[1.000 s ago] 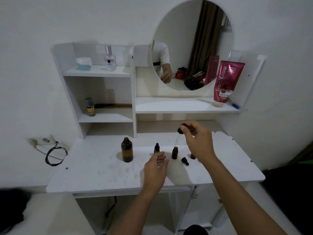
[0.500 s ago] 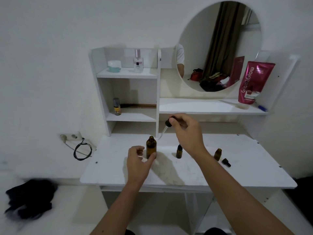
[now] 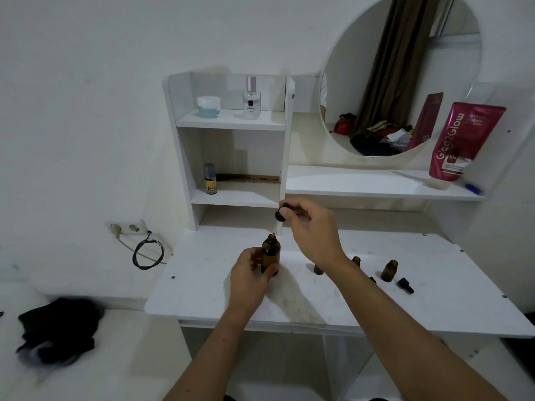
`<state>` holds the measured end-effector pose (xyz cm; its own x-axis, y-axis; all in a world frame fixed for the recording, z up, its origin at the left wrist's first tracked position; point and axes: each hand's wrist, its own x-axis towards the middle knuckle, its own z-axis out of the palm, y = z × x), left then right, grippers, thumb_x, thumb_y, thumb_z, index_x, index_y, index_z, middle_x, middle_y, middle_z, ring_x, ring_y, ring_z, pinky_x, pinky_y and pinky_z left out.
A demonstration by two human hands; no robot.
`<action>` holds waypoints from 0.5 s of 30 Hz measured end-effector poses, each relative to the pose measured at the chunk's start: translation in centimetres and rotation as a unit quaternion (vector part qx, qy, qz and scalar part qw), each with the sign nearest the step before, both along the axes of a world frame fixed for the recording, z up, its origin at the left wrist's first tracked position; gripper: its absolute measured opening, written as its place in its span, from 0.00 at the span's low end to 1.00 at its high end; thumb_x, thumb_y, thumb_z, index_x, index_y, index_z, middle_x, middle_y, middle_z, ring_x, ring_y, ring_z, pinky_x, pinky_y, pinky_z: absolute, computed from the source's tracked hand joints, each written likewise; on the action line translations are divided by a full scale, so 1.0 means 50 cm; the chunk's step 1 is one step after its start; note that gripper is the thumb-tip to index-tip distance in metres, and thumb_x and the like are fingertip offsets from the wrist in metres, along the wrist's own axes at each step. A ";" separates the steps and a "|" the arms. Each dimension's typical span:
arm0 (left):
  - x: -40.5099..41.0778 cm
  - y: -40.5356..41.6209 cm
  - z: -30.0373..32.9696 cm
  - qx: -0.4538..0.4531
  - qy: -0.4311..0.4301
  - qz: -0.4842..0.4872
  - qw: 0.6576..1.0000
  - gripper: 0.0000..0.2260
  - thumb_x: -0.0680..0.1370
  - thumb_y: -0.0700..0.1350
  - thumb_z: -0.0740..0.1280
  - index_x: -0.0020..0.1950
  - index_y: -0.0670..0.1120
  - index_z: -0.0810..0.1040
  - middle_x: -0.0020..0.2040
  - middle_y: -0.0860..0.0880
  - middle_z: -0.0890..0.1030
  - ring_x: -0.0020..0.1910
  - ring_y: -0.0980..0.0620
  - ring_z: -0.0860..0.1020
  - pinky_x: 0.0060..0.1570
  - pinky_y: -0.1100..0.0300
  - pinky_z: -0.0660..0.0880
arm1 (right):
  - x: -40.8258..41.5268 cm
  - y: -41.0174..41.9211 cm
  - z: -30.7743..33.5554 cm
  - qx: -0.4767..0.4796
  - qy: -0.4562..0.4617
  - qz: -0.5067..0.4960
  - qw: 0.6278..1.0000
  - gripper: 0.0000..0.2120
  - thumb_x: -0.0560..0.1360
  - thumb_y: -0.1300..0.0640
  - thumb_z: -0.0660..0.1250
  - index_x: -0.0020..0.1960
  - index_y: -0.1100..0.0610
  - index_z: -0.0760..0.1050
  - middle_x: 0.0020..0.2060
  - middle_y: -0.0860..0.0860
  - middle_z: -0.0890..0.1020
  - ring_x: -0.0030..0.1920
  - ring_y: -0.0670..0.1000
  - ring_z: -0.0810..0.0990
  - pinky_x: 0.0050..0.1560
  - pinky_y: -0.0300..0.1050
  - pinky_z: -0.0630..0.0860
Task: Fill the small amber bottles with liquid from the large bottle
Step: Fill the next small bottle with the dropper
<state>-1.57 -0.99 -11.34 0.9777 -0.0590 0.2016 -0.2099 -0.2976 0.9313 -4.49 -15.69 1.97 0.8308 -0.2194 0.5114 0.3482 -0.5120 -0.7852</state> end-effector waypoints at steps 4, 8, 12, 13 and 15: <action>0.001 0.000 -0.003 -0.002 -0.004 -0.001 1.000 0.20 0.73 0.48 0.78 0.62 0.51 0.76 0.56 0.58 0.81 0.54 0.61 0.79 0.55 0.66 0.75 | 0.014 0.005 -0.026 -0.036 0.017 0.007 0.999 0.05 0.79 0.59 0.71 0.54 0.56 0.84 0.46 0.45 0.86 0.48 0.41 0.84 0.52 0.29 0.77; -0.001 0.001 -0.003 0.001 0.001 -0.005 1.000 0.19 0.74 0.49 0.77 0.61 0.54 0.75 0.54 0.62 0.80 0.53 0.67 0.78 0.51 0.73 0.73 | 0.029 0.013 -0.047 -0.037 0.069 -0.001 0.997 0.02 0.78 0.58 0.72 0.49 0.54 0.83 0.41 0.41 0.84 0.44 0.35 0.81 0.46 0.24 0.74; 0.001 -0.001 -0.007 0.012 0.006 0.002 1.000 0.19 0.74 0.50 0.77 0.62 0.54 0.75 0.54 0.64 0.79 0.53 0.67 0.77 0.50 0.74 0.72 | 0.041 0.023 -0.059 -0.037 0.102 -0.012 0.994 0.02 0.78 0.56 0.73 0.46 0.52 0.82 0.39 0.41 0.83 0.40 0.37 0.80 0.43 0.24 0.74; 0.001 -0.001 -0.007 0.013 0.009 0.002 1.000 0.19 0.74 0.51 0.77 0.62 0.55 0.74 0.53 0.64 0.79 0.53 0.68 0.77 0.49 0.75 0.71 | 0.043 0.026 -0.062 -0.041 0.105 -0.018 0.993 0.03 0.78 0.57 0.73 0.45 0.52 0.81 0.38 0.42 0.82 0.40 0.38 0.80 0.42 0.25 0.74; 0.000 -0.001 -0.007 0.013 0.011 0.002 1.000 0.19 0.75 0.51 0.76 0.62 0.55 0.74 0.53 0.65 0.79 0.52 0.68 0.77 0.48 0.75 0.71 | 0.045 0.029 -0.071 -0.053 0.100 -0.031 0.993 0.04 0.77 0.57 0.73 0.44 0.54 0.81 0.38 0.43 0.82 0.40 0.40 0.80 0.42 0.28 0.75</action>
<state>-1.55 -1.06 -11.72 0.9822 -0.0597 0.1783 -0.1881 -0.3231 0.9275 -2.22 -14.25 -1.56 0.9045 -0.2277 0.3606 0.1555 -0.6113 -0.7760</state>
